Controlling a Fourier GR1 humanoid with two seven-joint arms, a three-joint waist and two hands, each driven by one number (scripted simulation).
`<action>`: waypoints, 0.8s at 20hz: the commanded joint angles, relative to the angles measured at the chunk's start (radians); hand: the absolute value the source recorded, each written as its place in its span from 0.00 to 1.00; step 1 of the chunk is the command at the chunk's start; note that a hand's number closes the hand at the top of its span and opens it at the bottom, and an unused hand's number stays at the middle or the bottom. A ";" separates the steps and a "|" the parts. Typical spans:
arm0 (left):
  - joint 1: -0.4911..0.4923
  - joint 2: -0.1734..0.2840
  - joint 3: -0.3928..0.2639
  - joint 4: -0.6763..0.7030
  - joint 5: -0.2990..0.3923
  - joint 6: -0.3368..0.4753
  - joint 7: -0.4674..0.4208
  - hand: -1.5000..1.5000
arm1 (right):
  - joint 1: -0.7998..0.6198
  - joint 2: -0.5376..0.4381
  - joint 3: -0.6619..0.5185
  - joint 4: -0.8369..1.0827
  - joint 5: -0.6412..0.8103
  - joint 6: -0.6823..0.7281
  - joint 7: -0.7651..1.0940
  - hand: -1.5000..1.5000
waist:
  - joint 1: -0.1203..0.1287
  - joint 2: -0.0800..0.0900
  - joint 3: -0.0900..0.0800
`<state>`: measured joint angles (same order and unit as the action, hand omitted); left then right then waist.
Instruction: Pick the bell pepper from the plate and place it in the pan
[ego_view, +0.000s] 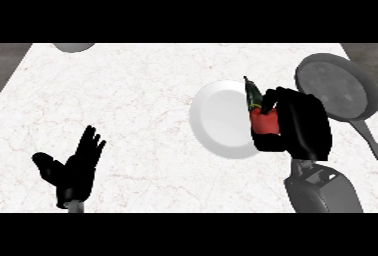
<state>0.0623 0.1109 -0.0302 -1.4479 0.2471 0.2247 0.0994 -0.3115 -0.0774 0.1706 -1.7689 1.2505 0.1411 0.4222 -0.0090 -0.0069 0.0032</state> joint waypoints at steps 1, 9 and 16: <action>0.031 0.012 -0.013 -0.034 -0.011 -0.007 0.040 0.50 | -0.005 0.003 -0.068 -0.106 -0.022 0.030 0.058 1.00 | 0.008 0.005 -0.003; -0.030 -0.064 -0.037 0.034 -0.038 0.031 0.032 0.50 | -0.168 -0.040 -0.274 0.143 -0.147 -0.058 -0.017 1.00 | 0.015 0.009 -0.003; -0.021 -0.010 -0.009 -0.007 -0.029 -0.005 0.064 0.50 | -0.256 -0.215 -0.440 0.453 -0.191 -0.206 -0.205 1.00 | 0.023 0.011 -0.003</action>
<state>0.0269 0.0951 -0.0303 -1.4365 0.2269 0.2171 0.1266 -0.5299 -0.2264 -0.2082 -1.4800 1.0575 0.0257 0.2953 0.0099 0.0005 0.0034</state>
